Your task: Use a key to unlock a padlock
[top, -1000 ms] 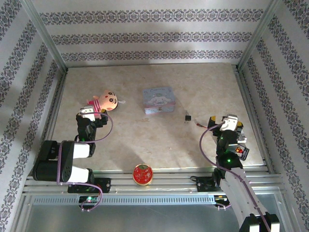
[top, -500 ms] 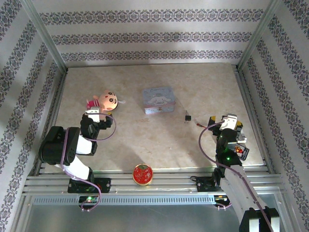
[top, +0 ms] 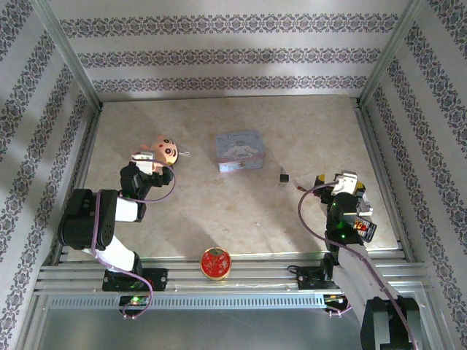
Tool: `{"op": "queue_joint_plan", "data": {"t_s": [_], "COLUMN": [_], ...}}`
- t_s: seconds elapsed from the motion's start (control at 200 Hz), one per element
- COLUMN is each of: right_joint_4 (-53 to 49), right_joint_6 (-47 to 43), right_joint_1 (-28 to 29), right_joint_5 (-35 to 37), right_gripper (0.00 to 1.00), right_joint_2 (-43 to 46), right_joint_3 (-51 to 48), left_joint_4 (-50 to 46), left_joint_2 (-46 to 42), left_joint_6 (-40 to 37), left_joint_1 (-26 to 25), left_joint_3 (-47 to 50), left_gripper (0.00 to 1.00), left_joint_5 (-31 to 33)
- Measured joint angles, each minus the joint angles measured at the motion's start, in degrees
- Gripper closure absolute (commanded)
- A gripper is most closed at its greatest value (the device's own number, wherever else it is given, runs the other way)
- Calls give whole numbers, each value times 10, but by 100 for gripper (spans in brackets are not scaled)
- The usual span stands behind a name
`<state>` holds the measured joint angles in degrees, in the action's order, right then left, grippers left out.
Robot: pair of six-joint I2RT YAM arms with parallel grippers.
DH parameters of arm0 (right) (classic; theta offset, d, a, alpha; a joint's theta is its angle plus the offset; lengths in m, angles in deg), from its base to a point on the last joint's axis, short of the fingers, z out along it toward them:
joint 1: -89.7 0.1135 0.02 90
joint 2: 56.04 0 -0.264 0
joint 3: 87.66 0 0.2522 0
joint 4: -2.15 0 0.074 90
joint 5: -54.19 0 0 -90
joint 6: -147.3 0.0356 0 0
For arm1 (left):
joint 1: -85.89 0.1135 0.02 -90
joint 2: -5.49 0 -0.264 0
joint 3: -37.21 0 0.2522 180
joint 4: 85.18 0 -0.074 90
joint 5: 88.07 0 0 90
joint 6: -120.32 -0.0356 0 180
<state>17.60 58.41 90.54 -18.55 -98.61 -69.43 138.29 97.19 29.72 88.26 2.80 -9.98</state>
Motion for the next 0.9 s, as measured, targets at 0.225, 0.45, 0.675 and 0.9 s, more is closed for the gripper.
{"op": "queue_joint_plan", "data": {"t_s": [0.225,0.45,0.675,0.9], "right_joint_4": [69,172,222,298], "right_joint_6": [0,-3,-11,-12], "right_joint_1": [-8,-13,-21,-41], "right_joint_5": [-27,-59,-83,-134], "right_gripper": [2,2,2,2], "right_joint_2": [-105,-218,-262,-245], "right_joint_3": [8,35,40,-5], "left_joint_4": [-5,-5,-5,-5], "left_joint_2": [0,0,0,0], "left_joint_6": [10,11,12,12], "left_joint_1": [0,0,0,0], "left_joint_3": [0,0,0,0], "left_gripper": [1,1,1,1], "left_joint_5": [38,52,54,56]}}
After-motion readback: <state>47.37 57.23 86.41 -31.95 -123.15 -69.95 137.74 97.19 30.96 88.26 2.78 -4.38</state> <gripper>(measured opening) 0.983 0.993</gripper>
